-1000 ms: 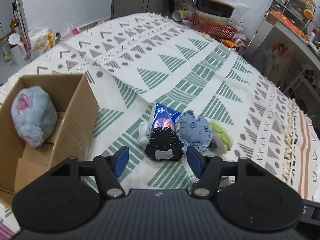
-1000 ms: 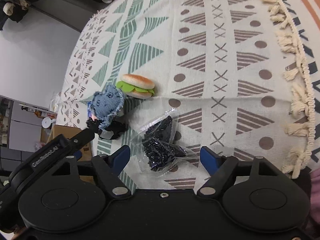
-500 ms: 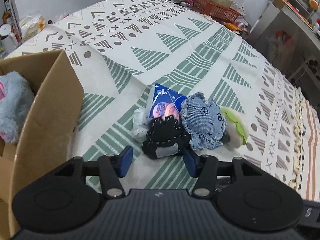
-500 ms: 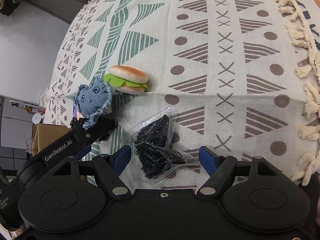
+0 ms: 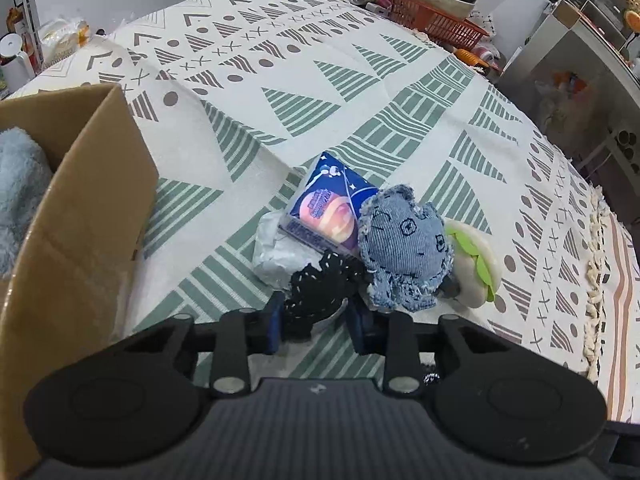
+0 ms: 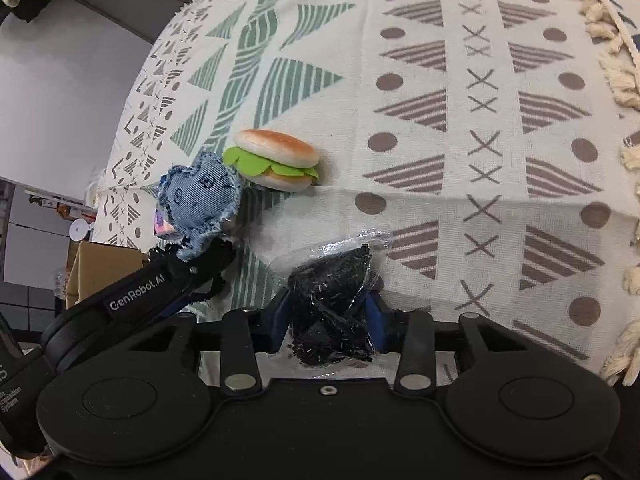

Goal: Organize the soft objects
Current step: 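Grasp the black plush figure with the left tool while the right tool grasps the bagged black item, then carry the black plush with the left tool toward the box while the right tool carries the bag, then release the black plush into the box with the left tool while the right tool drops the bag in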

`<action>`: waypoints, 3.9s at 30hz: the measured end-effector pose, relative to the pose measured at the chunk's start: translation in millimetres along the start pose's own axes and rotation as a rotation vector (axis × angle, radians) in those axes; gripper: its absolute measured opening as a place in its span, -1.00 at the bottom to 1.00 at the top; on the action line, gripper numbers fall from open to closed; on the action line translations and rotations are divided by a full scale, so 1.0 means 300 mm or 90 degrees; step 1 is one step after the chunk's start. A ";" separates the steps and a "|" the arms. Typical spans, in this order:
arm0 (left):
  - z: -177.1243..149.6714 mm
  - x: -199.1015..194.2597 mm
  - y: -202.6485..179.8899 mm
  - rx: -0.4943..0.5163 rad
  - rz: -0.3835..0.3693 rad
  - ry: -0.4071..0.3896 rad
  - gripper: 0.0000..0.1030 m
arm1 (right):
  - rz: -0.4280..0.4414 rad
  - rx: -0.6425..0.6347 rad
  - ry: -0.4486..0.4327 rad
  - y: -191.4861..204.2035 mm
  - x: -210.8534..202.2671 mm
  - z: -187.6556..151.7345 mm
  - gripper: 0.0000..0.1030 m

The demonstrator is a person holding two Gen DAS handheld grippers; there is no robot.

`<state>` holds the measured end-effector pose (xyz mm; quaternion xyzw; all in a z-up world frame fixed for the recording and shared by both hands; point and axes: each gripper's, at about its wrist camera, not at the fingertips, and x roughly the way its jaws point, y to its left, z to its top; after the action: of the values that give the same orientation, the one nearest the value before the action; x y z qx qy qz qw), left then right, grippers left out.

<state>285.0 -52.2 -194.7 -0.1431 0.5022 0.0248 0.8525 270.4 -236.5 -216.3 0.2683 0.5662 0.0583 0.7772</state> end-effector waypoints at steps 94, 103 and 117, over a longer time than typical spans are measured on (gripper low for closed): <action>0.007 -0.389 0.677 -0.171 0.027 -0.073 -0.36 | 0.117 -0.326 -0.233 0.636 -0.089 -0.275 -0.34; 0.018 -0.379 0.706 -0.186 0.021 -0.057 0.06 | 0.144 -0.342 -0.231 0.722 -0.018 -0.278 -0.34; 0.021 -0.426 0.706 -0.171 0.030 -0.055 0.21 | 0.151 -0.323 -0.230 0.719 -0.027 -0.291 0.29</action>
<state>187.7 165.2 -127.7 -0.2429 0.4602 0.1177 0.8458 234.0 -25.9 -123.9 0.1362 0.3517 0.2386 0.8949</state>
